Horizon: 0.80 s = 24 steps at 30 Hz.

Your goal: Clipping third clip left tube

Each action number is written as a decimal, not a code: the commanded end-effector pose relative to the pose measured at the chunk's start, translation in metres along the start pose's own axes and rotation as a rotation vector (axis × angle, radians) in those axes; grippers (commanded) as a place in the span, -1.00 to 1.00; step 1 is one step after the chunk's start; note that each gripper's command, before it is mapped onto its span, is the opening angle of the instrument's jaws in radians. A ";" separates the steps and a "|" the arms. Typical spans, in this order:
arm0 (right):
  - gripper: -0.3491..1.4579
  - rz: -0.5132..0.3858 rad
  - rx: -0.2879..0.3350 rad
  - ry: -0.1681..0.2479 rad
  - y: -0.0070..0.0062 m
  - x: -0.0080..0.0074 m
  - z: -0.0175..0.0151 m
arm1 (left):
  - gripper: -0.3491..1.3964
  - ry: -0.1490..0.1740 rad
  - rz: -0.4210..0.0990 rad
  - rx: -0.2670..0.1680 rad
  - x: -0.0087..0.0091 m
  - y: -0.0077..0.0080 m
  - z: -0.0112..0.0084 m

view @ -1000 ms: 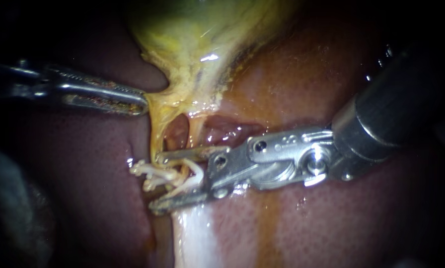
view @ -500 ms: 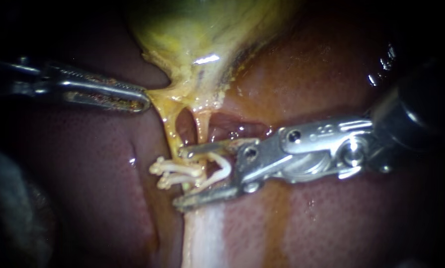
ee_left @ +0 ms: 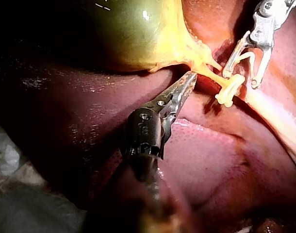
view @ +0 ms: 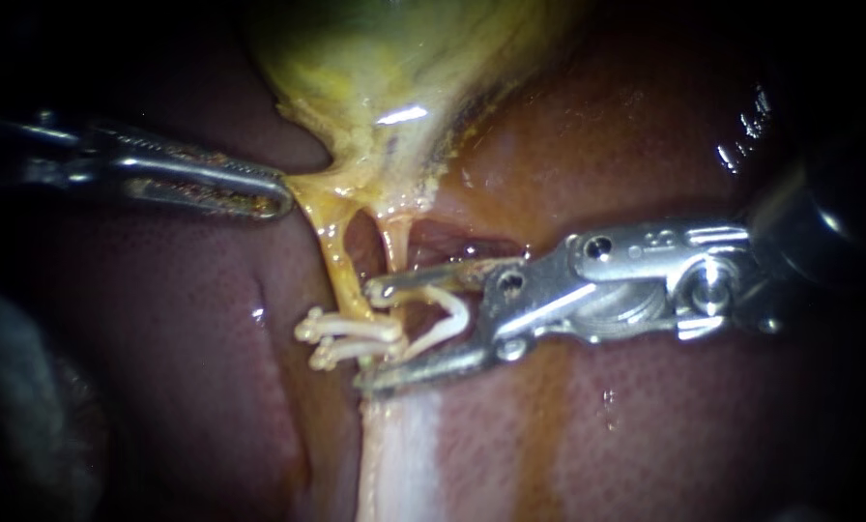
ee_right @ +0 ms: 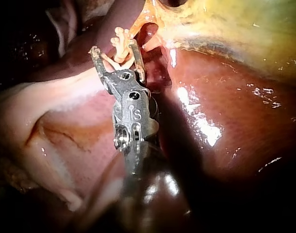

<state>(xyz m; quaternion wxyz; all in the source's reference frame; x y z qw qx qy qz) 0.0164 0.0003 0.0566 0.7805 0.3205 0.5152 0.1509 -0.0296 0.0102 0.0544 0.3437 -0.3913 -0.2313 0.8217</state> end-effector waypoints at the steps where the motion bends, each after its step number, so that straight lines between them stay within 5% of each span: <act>1: -0.10 0.015 -0.001 -0.001 0.0002 -0.0003 0.0001 | -1.00 0.000 0.000 0.000 0.0000 0.0000 0.0000; 9: -0.08 0.151 0.000 0.029 0.0024 -0.0028 0.0014 | -1.00 0.000 0.000 0.001 -0.0001 0.0000 0.0002; 24: -0.08 0.261 0.004 0.072 0.0040 -0.0021 0.0039 | -1.00 0.000 0.000 0.002 -0.0001 0.0000 0.0002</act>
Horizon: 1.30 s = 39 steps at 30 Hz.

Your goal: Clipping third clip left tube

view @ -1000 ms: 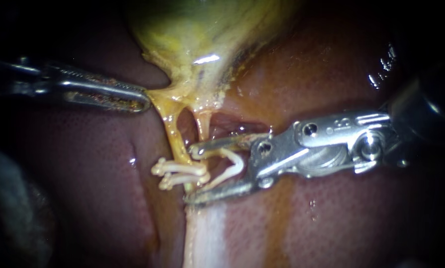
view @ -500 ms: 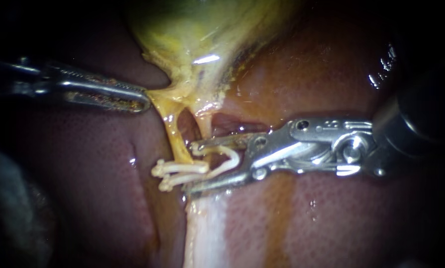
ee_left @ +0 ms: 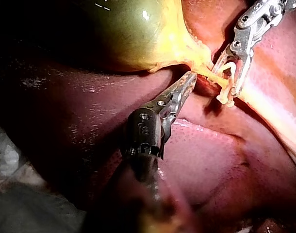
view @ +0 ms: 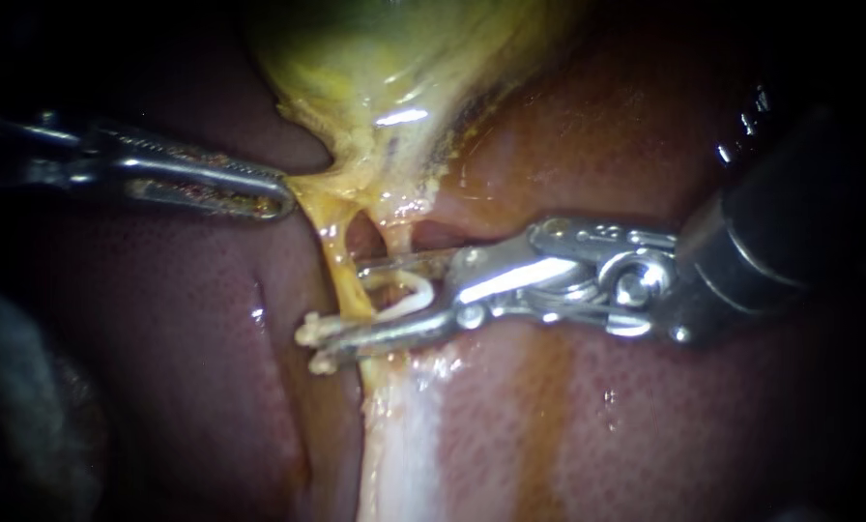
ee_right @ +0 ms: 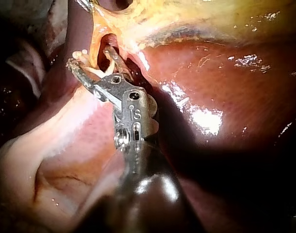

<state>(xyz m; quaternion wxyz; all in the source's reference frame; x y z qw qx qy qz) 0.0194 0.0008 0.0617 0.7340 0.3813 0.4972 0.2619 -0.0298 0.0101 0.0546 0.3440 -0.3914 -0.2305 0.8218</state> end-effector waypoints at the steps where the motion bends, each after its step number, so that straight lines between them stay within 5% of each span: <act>1: -0.08 0.004 -0.002 -0.001 0.0001 -0.0001 0.0003 | -1.00 0.000 0.000 0.000 0.0000 0.0000 0.0000; 16: -0.06 0.040 0.040 0.055 -0.0004 -0.0001 0.0030 | -1.00 0.000 0.000 0.001 0.0000 0.0000 0.0001; 27: -0.07 0.062 0.094 0.134 -0.0026 0.0036 0.0025 | -1.00 0.000 0.000 0.001 0.0000 0.0000 0.0001; 39: -0.07 0.049 0.101 0.152 -0.0017 0.0063 0.0016 | -1.00 0.000 0.000 0.001 0.0000 0.0000 0.0002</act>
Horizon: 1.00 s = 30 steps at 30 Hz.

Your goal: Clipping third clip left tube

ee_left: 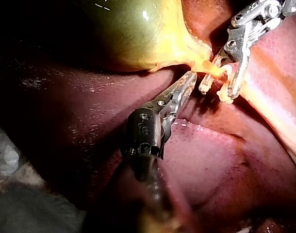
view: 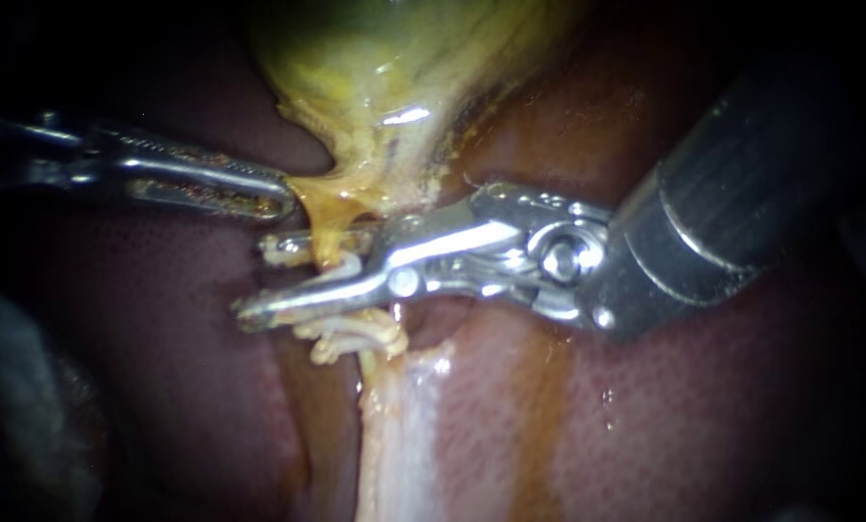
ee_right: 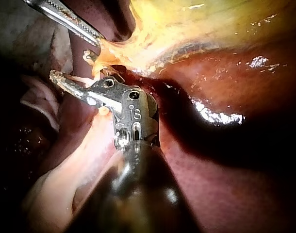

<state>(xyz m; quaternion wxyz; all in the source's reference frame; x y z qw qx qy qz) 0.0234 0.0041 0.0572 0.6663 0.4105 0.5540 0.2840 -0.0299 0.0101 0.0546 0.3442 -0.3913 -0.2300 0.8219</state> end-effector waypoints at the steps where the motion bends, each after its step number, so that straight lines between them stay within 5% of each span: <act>1: -0.07 -0.008 -0.001 0.001 0.0000 0.0003 -0.0003 | -1.00 0.000 0.000 0.000 0.0000 0.0000 0.0000; 7: -0.07 -0.001 0.028 0.039 -0.0010 0.0024 -0.0009 | -1.00 0.000 0.000 0.000 0.0000 0.0000 0.0000; 20: -0.10 0.011 0.055 0.075 -0.0032 0.0042 -0.0013 | -1.00 0.000 0.000 0.000 0.0000 0.0000 0.0000; 30: -0.24 0.011 0.057 0.074 -0.0032 0.0041 -0.0017 | -1.00 0.000 0.001 0.001 -0.0001 -0.0001 0.0002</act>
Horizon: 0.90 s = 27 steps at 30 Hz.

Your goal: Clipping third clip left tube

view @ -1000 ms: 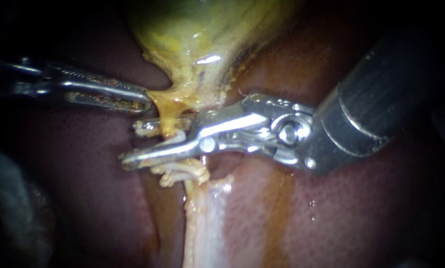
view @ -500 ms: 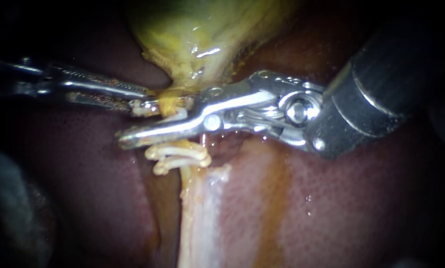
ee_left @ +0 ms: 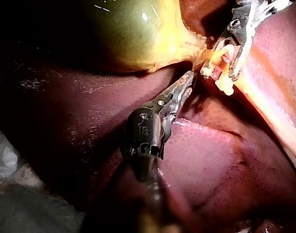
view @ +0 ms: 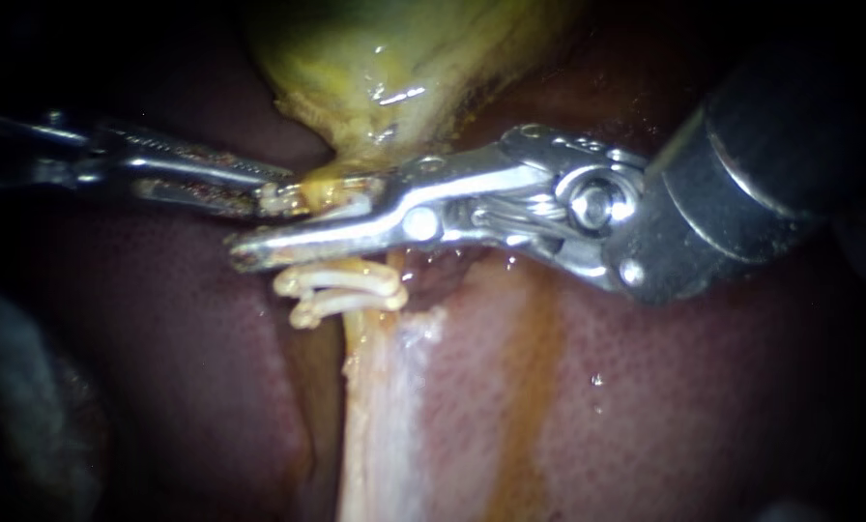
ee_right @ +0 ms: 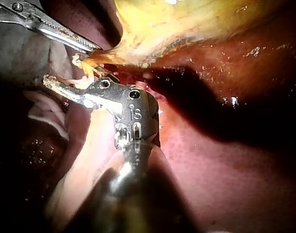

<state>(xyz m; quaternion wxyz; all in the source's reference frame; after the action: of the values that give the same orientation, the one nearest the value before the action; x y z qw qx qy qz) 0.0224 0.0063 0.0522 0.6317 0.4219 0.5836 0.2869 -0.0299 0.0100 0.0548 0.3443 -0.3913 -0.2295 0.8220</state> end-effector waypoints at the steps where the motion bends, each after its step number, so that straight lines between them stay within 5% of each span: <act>1: -0.26 -0.007 0.000 0.000 0.0000 -0.0001 0.0000 | -1.00 0.000 0.000 0.000 0.0000 0.0000 0.0000; 11: -0.60 0.011 0.002 -0.002 0.0000 -0.0003 -0.0006 | -1.00 0.000 0.000 0.000 0.0000 0.0000 0.0001; 17: -1.00 0.069 0.004 -0.005 -0.0002 -0.0005 -0.0010 | -1.00 0.000 0.000 0.000 0.0000 0.0000 0.0001; 27: -1.00 0.083 0.002 -0.017 0.0000 -0.0012 -0.0016 | -1.00 0.000 0.000 0.000 0.0000 0.0000 0.0000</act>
<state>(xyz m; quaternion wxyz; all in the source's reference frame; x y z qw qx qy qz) 0.0206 0.0056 0.0528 0.6236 0.4492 0.5604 0.3087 -0.0300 0.0100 0.0549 0.3441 -0.3913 -0.2294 0.8221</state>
